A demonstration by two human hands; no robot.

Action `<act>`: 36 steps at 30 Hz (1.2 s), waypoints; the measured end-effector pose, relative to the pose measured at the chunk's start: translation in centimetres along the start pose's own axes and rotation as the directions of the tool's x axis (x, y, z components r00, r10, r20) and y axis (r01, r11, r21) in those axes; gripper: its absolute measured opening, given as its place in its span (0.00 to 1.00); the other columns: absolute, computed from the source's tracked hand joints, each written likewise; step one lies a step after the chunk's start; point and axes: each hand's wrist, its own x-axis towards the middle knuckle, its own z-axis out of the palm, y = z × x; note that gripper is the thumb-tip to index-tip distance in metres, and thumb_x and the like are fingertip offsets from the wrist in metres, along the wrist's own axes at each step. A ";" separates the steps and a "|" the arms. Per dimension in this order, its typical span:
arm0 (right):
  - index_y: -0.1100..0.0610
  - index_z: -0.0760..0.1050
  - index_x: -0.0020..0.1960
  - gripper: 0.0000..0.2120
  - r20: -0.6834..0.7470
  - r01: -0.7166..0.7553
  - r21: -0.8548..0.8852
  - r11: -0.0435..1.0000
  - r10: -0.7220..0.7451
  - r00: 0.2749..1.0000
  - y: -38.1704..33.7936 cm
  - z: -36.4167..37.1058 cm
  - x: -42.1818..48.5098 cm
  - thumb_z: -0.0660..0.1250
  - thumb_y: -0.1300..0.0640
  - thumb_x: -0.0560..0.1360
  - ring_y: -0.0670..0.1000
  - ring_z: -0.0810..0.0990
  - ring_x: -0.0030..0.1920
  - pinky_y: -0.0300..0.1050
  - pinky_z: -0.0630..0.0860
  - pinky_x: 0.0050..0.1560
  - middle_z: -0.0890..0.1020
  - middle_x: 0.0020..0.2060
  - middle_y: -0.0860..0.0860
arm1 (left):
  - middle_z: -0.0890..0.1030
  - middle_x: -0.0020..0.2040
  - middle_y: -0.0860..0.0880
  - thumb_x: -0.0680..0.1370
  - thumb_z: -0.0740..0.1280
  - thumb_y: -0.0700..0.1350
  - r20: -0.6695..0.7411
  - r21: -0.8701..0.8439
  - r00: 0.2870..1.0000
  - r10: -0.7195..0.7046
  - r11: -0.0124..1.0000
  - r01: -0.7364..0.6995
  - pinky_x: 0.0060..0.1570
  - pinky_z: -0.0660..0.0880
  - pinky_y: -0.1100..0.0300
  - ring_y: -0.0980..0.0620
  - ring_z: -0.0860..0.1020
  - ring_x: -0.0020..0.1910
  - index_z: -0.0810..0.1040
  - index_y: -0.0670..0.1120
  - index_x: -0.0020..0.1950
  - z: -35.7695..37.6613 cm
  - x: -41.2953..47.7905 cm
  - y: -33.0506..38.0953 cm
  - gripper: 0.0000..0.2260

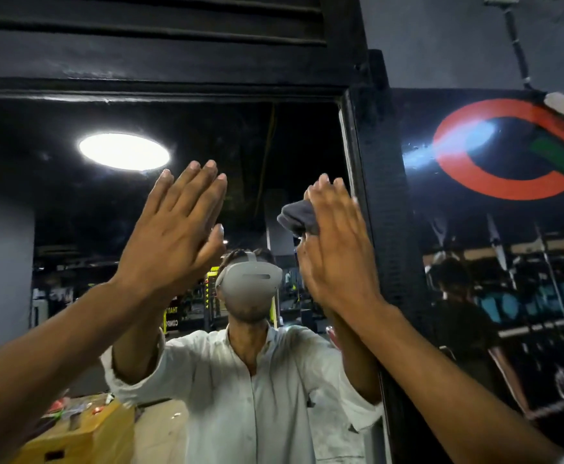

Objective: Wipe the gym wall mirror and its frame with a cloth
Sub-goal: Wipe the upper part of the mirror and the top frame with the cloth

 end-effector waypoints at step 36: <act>0.58 0.50 0.86 0.33 0.054 0.328 -0.129 0.936 -0.324 0.945 -26.7 11.2 5.2 0.54 0.49 0.85 0.56 0.43 0.85 0.58 0.43 0.84 0.50 0.85 0.55 | 0.56 0.87 0.47 0.85 0.50 0.61 -0.028 0.032 1.000 -0.004 0.999 0.005 0.84 0.48 0.41 0.49 0.51 0.87 0.56 0.48 0.87 -5.1 -10.6 -21.9 0.33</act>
